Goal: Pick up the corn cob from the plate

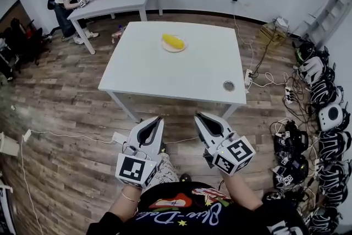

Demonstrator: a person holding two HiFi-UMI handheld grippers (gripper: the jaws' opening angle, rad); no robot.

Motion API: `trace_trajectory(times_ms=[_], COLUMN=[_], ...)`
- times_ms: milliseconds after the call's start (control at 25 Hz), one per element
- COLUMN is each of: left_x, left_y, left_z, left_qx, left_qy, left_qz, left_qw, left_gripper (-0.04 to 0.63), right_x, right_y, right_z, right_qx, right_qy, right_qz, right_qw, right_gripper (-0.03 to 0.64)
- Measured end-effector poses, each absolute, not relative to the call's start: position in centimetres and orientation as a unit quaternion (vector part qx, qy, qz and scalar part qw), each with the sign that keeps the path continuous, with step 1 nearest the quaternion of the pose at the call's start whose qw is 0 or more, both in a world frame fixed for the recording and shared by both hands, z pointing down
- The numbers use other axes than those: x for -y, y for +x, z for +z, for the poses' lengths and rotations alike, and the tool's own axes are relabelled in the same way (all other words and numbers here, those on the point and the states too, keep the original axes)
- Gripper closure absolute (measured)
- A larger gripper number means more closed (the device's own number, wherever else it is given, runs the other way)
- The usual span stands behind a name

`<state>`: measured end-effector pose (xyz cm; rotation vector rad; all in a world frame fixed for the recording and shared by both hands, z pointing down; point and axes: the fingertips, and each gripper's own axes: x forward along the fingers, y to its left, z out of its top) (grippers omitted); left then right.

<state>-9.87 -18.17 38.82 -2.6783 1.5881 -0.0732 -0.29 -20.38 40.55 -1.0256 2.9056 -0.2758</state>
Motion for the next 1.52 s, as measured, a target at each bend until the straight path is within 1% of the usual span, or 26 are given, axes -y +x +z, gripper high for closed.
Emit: trace_trajectory(times_ms=[240,480,680,800,840,880,920,1040,1120,1200,1520], left_x=[29.4,41.8,50.9,54.8,55.9,57.0,58.0,60.7,61.7,62.2,63.4], left_y=[-12.9,-16.2,-19.5,-20.6,-20.8,-20.9,-21.0,-21.2,-21.5,-22.0,-23.7], left_z=[39.0,38.8,38.8,39.6,39.9,40.1,40.2,40.0,39.7,39.7,41.8], left_qx=[-0.493,-0.461,-0.440,-0.423,-0.421,-0.419,-0.418,-0.424,-0.434,-0.443,-0.463], left_qy=[-0.870,-0.887,-0.898,-0.906,-0.907,-0.908,-0.908,-0.905,-0.900,-0.896,-0.884], left_qz=[-0.006,-0.004,-0.015,-0.012,-0.012,-0.011,-0.010,-0.005,-0.001,0.000,-0.022], left_qw=[0.020,0.021,0.019,0.004,-0.003,-0.010,-0.015,-0.023,-0.032,-0.038,-0.060], left_gripper=[0.597,0.597,0.598,0.597,0.598,0.597,0.597,0.597,0.597,0.597,0.598], right_x=[31.5,45.6,56.8,62.0,63.5,64.9,66.2,70.1,72.2,73.4,75.9], right_y=[-4.3,-9.0,-12.7,-14.1,-14.4,-14.8,-15.1,-15.7,-15.8,-15.6,-15.7], right_z=[40.4,40.1,42.0,44.8,45.8,46.9,48.0,51.7,55.0,58.0,62.7], right_qx=[-0.940,-0.934,-0.920,-0.912,-0.911,-0.910,-0.909,-0.900,-0.887,-0.874,-0.851], right_qy=[-0.333,-0.350,-0.380,-0.387,-0.383,-0.375,-0.365,-0.329,-0.305,-0.285,-0.253], right_qz=[-0.078,-0.064,-0.072,-0.071,-0.065,-0.057,-0.048,-0.040,-0.051,-0.077,-0.122], right_qw=[0.012,-0.022,-0.060,-0.113,-0.138,-0.166,-0.196,-0.284,-0.343,-0.386,-0.443], right_gripper=[0.601,0.600,0.600,0.592,0.562,0.448,0.397,0.396,0.386,0.373,0.362])
